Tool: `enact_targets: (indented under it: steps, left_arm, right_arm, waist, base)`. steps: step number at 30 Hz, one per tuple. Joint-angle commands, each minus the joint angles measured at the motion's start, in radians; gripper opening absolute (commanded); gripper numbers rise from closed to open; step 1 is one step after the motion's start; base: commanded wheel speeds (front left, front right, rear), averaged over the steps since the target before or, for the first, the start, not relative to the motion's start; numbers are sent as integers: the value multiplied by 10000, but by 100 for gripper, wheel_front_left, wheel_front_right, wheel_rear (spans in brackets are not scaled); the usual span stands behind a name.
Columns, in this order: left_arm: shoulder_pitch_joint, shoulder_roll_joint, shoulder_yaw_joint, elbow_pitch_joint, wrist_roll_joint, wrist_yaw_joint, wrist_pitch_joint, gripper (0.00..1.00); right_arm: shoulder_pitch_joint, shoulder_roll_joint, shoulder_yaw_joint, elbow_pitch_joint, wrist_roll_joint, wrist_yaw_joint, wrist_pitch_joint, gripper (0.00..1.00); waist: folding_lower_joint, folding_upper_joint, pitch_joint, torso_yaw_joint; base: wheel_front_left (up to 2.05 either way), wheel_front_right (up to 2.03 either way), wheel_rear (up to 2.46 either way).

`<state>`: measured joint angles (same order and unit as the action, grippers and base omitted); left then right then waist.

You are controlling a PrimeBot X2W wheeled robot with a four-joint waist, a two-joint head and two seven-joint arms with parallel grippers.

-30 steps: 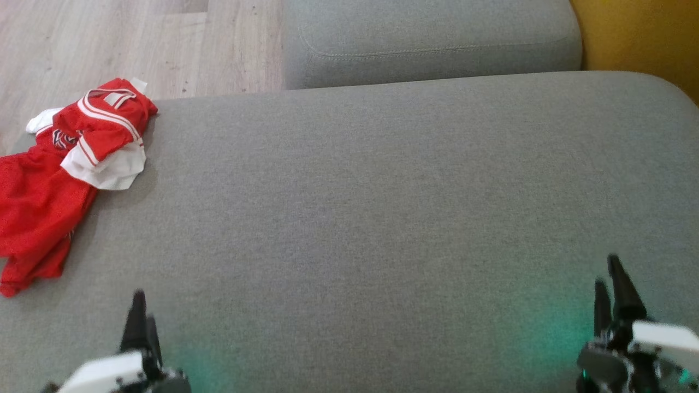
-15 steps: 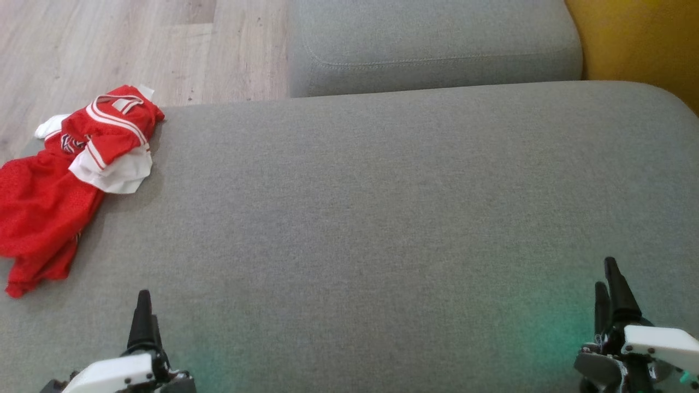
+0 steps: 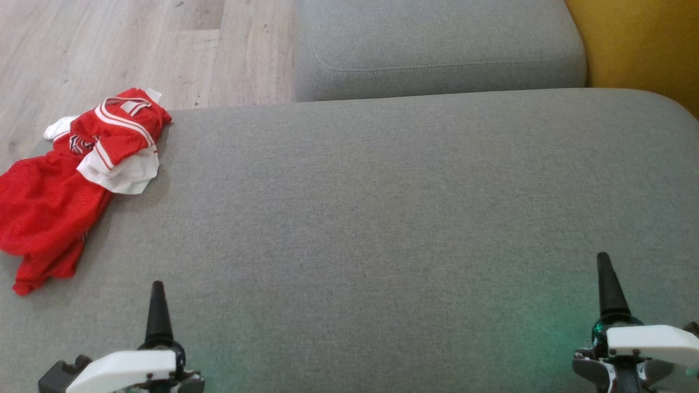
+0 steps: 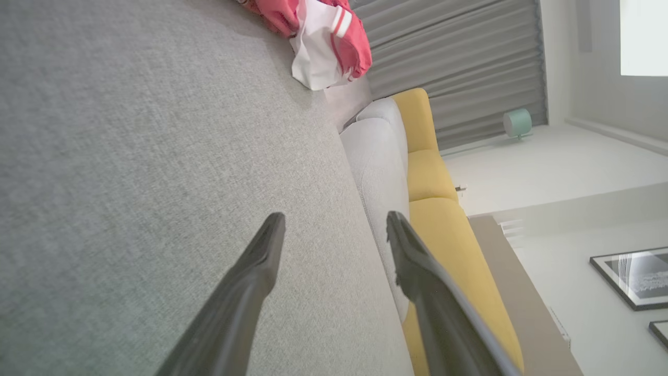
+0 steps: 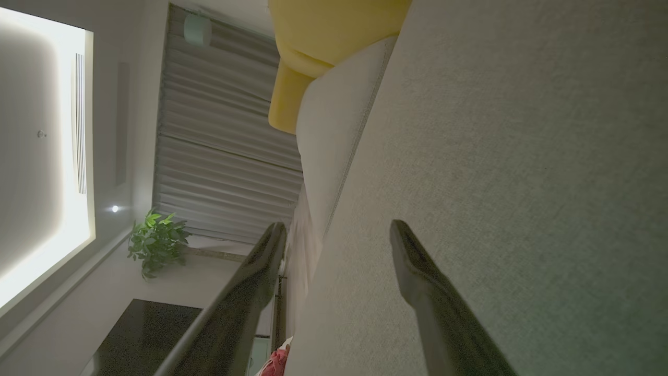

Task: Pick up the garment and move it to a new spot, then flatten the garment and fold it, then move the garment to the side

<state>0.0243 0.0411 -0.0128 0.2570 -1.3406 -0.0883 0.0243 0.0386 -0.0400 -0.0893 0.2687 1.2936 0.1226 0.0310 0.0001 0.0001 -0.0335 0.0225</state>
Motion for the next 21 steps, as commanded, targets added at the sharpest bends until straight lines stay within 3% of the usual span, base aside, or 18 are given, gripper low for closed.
enact_targets:
  steps: [1, 21]
  left_arm:
    - [-282, 48, -50, -422, 366, 5, -99, 100]
    - [162, 82, -491, -587, 3569, 73, -685, 100]
  right_arm:
    - [-200, -32, 128, -442, -360, 20, -157, 100]
    - [53, -47, 591, -409, -3172, 33, -744, 100]
  waist:
    - [-1, -1, -5, 19]
    - [-1, -1, -145, 224]
  base:
    - [0, 0, 0]
    - [0, 0, 0]
